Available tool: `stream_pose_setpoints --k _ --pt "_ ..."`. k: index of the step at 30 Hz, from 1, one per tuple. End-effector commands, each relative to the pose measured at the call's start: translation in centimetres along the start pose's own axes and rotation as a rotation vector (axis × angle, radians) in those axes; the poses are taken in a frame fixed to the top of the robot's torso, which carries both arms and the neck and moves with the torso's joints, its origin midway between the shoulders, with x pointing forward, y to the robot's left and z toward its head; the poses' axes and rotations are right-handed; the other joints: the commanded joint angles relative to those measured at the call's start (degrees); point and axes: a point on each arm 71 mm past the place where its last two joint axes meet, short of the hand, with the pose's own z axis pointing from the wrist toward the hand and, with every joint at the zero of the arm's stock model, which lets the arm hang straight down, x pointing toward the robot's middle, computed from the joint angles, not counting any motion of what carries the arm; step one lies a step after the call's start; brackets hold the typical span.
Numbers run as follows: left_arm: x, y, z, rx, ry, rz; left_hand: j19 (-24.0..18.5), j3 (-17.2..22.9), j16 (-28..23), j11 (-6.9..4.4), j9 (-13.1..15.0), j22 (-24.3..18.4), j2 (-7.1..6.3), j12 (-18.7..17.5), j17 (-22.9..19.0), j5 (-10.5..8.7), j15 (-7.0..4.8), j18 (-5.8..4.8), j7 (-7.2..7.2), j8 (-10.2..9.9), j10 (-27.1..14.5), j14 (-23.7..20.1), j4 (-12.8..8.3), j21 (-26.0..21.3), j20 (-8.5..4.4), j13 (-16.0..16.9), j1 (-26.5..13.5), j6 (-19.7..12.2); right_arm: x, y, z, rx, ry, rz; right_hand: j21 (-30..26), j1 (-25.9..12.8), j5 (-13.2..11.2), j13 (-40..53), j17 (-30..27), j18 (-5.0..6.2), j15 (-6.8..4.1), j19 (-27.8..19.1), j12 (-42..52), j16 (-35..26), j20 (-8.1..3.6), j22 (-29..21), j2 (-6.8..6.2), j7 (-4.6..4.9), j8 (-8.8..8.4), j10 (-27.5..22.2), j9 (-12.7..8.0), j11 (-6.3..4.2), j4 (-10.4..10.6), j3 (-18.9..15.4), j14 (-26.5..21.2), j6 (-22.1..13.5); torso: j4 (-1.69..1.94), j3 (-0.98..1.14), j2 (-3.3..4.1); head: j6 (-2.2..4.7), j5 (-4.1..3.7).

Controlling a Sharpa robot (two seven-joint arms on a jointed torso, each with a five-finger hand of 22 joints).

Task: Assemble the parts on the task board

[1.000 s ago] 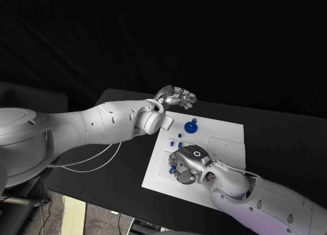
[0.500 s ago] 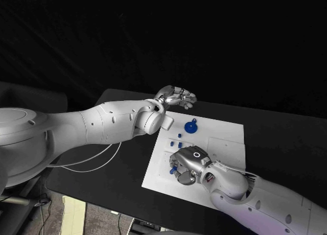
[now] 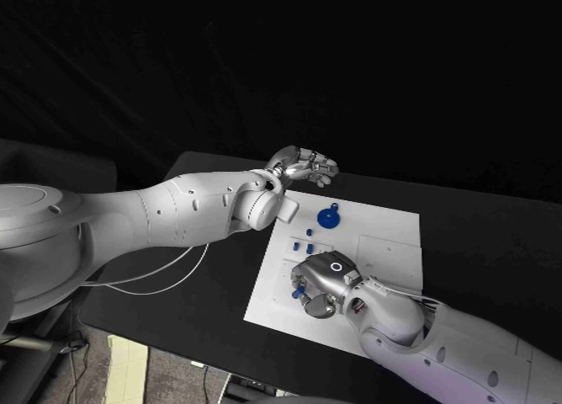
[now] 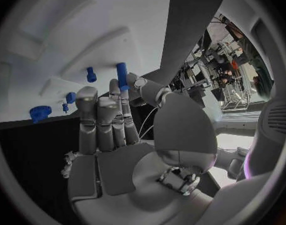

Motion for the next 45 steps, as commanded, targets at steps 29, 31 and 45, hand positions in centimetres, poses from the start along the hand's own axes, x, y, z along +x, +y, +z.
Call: stream_pose_setpoints --k 29,31,45 --pt "0.3 -0.2 0.0 0.007 0.018 -0.011 0.2 -0.1 -0.6 0.02 -0.1 0.1 0.56 0.1 0.3 -0.15 0.29 0.93 -0.04 0.4 -0.6 0.2 0.0 -0.3 0.27 -0.1 0.0 -0.5 1.3 1.5 0.5 -0.038 0.048 -0.024 0.1 -0.2 0.3 1.5 -0.1 6.46 -0.62 -0.1 -0.1 -0.4 -0.27 0.0 -0.10 0.18 0.03 0.2 0.3 0.00 0.0 0.6 -0.4 0.2 -0.01 0.02 0.01 -0.28 0.16" --pt "0.3 -0.2 0.0 0.007 0.017 -0.010 0.2 -0.1 -0.6 0.02 -0.1 0.1 0.56 0.1 0.3 -0.15 0.29 0.93 -0.04 0.4 -0.6 0.2 0.0 -0.3 0.27 -0.1 0.0 -0.5 1.3 1.4 0.5 -0.040 0.046 -0.013 0.0 -0.3 0.4 1.5 -0.1 6.46 -0.56 -0.2 -0.3 -0.5 -0.22 -0.1 -0.48 0.24 -0.08 0.0 0.3 0.07 0.0 0.9 -0.4 0.1 -0.04 0.04 0.01 -0.28 0.14" --pt "0.2 -0.2 -0.1 0.006 0.015 -0.010 0.3 -0.1 -0.6 0.03 -0.1 0.2 0.52 0.1 0.4 -0.15 0.30 0.93 -0.03 0.4 -0.6 0.2 0.0 -0.3 0.28 -0.1 0.0 -0.6 1.0 1.2 0.4 -0.030 0.005 0.050 -0.2 -4.7 4.8 0.7 -0.4 6.46 1.60 -0.4 -3.8 -0.8 0.42 -0.3 -3.88 2.44 -3.37 -5.6 -1.0 2.31 -2.9 -8.3 -0.3 -4.7 -0.03 0.06 -0.01 -0.25 0.02"
